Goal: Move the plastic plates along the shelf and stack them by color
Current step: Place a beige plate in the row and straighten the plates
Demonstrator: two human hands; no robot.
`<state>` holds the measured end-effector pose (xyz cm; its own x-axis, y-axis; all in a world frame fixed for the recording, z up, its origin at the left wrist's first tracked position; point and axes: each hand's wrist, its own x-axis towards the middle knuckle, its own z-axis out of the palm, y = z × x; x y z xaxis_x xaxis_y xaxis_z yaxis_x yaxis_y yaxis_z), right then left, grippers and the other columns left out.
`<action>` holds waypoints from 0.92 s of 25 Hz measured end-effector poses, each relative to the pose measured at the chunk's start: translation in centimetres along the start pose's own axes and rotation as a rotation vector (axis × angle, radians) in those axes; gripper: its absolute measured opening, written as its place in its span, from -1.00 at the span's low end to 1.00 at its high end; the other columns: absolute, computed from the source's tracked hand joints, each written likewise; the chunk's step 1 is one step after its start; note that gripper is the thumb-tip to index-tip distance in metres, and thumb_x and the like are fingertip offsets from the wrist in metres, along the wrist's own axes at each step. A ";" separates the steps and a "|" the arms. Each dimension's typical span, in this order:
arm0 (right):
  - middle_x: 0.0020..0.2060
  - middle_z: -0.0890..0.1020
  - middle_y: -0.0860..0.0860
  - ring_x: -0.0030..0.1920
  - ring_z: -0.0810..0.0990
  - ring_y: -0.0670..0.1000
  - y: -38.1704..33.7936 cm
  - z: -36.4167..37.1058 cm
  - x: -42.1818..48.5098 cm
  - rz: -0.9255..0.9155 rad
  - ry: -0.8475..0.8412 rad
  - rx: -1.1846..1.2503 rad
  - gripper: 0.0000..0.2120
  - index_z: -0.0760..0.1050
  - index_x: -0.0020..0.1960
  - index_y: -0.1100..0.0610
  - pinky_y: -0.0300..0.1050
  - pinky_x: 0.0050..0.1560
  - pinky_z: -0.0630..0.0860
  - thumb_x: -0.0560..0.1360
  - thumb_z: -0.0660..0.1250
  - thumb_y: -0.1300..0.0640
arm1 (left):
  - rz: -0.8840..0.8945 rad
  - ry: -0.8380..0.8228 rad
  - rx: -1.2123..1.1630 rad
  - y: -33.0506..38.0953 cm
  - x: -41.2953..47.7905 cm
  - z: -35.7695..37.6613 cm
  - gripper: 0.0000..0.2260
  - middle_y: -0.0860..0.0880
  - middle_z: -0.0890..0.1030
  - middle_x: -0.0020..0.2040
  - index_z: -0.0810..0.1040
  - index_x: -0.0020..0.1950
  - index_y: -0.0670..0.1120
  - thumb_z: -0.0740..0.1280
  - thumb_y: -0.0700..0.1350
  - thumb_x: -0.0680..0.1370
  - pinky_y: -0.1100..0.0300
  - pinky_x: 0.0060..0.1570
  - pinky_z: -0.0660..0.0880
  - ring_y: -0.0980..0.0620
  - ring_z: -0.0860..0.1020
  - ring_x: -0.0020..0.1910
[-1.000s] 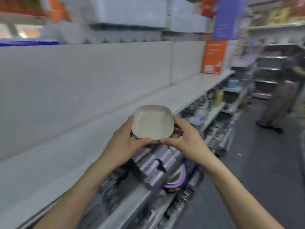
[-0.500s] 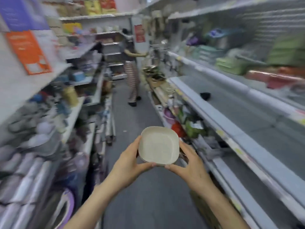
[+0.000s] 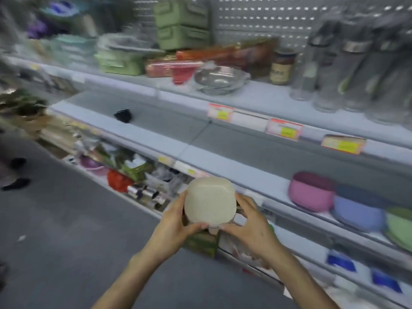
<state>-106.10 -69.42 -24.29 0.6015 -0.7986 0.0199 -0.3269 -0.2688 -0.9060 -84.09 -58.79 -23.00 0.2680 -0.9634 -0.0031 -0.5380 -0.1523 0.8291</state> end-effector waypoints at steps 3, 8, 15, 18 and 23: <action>0.37 0.36 -0.35 0.33 0.46 -0.27 1.5 -0.7 0.4 0.091 0.138 -0.041 -0.15 0.27 0.51 -0.36 -0.16 0.37 0.45 0.32 0.60 -0.20 | 0.086 -0.122 -0.013 -1.3 4.8 1.4 -0.19 0.25 0.56 0.31 0.26 0.52 0.30 0.61 0.10 0.38 0.03 0.20 0.58 0.20 0.54 0.28; 0.35 0.38 -0.30 0.24 0.49 -0.33 2.4 -0.9 0.5 0.237 0.328 -0.093 -0.14 0.31 0.50 -0.32 -0.24 0.31 0.48 0.32 0.64 -0.08 | 0.228 -0.273 -0.039 -1.9 10.0 3.5 -0.18 0.30 0.49 0.37 0.20 0.55 0.31 0.57 0.16 0.40 0.09 0.28 0.52 0.22 0.48 0.34; 0.32 0.40 -0.19 0.26 0.52 -0.24 4.8 -2.8 2.0 0.357 0.507 -0.097 -0.17 0.34 0.50 -0.25 -0.21 0.33 0.48 0.35 0.64 0.07 | 0.293 -0.379 -0.086 -1.2 15.6 8.0 -0.18 0.23 0.44 0.41 0.20 0.56 0.25 0.57 0.17 0.42 0.03 0.32 0.51 0.15 0.45 0.37; 0.25 0.44 -0.14 0.22 0.53 -0.22 6.3 -5.3 4.0 0.389 0.539 -0.109 -0.17 0.36 0.50 -0.24 -0.28 0.28 0.46 0.34 0.64 0.08 | 0.299 -0.398 -0.088 0.0 18.9 10.2 -0.17 0.21 0.44 0.41 0.23 0.55 0.25 0.58 0.20 0.38 0.09 0.33 0.50 0.15 0.45 0.37; 0.22 0.43 -0.01 0.10 0.54 -0.13 9.7 -9.1 8.4 0.457 0.495 -0.203 -0.20 0.38 0.50 -0.09 -0.45 0.17 0.44 0.33 0.62 0.15 | 0.272 -0.414 -0.051 0.2 24.3 14.4 -0.16 0.12 0.44 0.41 0.22 0.55 0.20 0.61 0.11 0.39 0.14 0.30 0.50 0.17 0.44 0.34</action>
<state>-110.84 -83.64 -29.12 -0.0152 -0.9938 -0.1105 -0.6265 0.0956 -0.7735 -89.17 -85.37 -30.93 -0.2218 -0.9751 0.0037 -0.5015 0.1174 0.8571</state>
